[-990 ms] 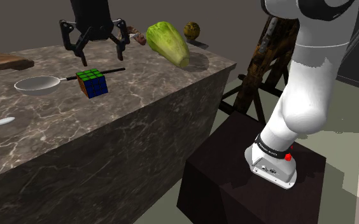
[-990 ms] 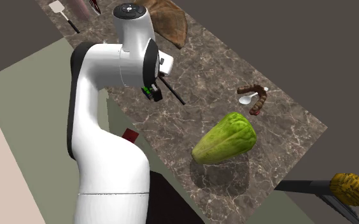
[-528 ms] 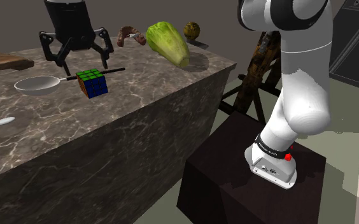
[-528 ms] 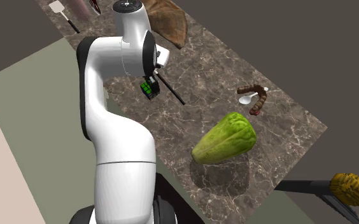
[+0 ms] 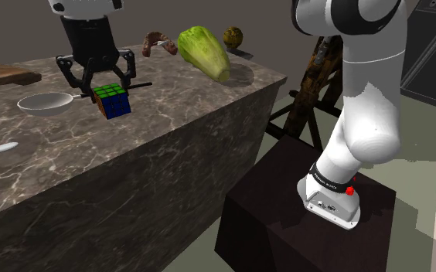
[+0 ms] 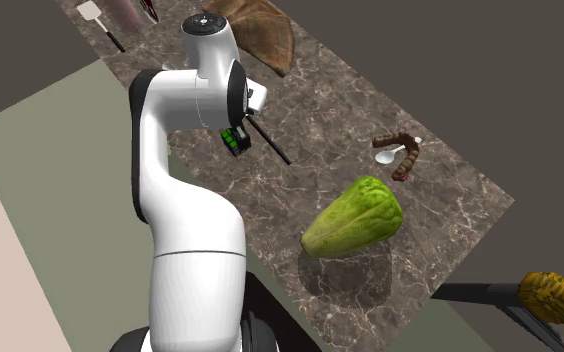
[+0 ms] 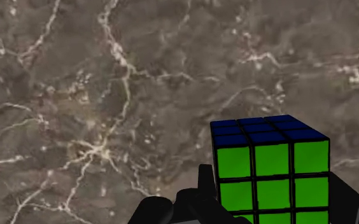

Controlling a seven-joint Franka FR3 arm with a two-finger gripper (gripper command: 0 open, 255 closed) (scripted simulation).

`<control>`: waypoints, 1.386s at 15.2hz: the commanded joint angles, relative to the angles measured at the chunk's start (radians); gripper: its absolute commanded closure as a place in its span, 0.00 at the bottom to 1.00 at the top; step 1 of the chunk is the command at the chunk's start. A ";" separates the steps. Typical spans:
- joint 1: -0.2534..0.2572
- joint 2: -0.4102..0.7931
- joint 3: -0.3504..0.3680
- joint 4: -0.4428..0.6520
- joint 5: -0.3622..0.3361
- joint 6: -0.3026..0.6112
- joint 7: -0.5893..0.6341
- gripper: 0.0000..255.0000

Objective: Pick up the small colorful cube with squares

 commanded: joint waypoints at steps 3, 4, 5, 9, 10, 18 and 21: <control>0.000 0.001 0.000 -0.003 0.000 0.001 0.001 1.00; -0.001 0.000 0.000 -0.004 0.000 0.002 0.001 1.00; -0.001 -0.001 0.000 -0.004 0.000 0.001 0.000 1.00; 0.008 0.009 -0.001 0.037 -0.003 -0.030 0.000 1.00; 0.012 0.012 -0.001 0.056 -0.005 -0.046 0.000 1.00; 0.058 0.060 -0.005 0.244 -0.027 -0.185 -0.003 1.00; 0.086 0.091 -0.009 0.339 -0.043 -0.247 -0.006 1.00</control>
